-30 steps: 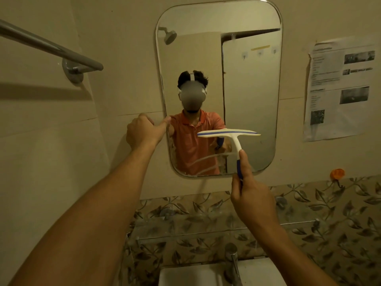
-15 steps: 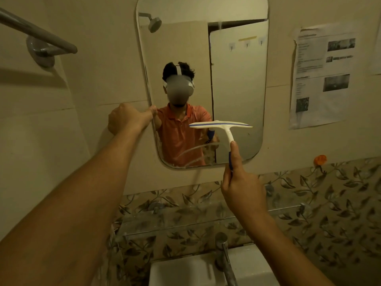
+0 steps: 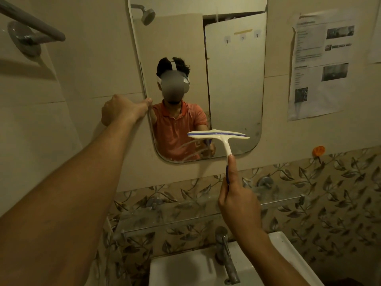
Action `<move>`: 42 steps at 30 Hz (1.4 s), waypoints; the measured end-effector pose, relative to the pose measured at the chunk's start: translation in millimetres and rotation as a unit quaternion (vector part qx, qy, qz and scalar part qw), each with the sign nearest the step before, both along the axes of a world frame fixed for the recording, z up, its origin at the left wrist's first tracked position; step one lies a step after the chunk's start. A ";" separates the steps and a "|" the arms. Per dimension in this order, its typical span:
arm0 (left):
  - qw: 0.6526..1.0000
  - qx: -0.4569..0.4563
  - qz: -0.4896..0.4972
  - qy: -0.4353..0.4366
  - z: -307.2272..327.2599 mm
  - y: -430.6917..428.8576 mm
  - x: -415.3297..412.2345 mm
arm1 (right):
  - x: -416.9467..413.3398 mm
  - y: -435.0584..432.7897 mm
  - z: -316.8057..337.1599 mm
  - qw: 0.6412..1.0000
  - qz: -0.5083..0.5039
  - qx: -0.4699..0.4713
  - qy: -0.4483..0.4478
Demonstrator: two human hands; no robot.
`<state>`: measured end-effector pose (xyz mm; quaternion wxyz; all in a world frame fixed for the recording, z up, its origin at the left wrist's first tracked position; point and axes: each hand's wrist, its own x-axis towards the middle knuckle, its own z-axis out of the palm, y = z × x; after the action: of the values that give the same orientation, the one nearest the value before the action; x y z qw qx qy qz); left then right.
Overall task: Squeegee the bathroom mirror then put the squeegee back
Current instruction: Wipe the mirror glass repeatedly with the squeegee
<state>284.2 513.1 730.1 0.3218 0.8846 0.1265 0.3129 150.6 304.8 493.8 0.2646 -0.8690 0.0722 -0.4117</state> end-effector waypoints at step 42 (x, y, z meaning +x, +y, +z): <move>0.999 -0.018 -0.028 0.015 4.8 2.2 -8.7 | -6.0 101.5 17.3 0.929 0.064 0.364 0.019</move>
<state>275.5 515.3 734.9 0.3440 0.8866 0.1122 0.2882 144.6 406.3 511.2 0.5871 -0.7232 0.1667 -0.3232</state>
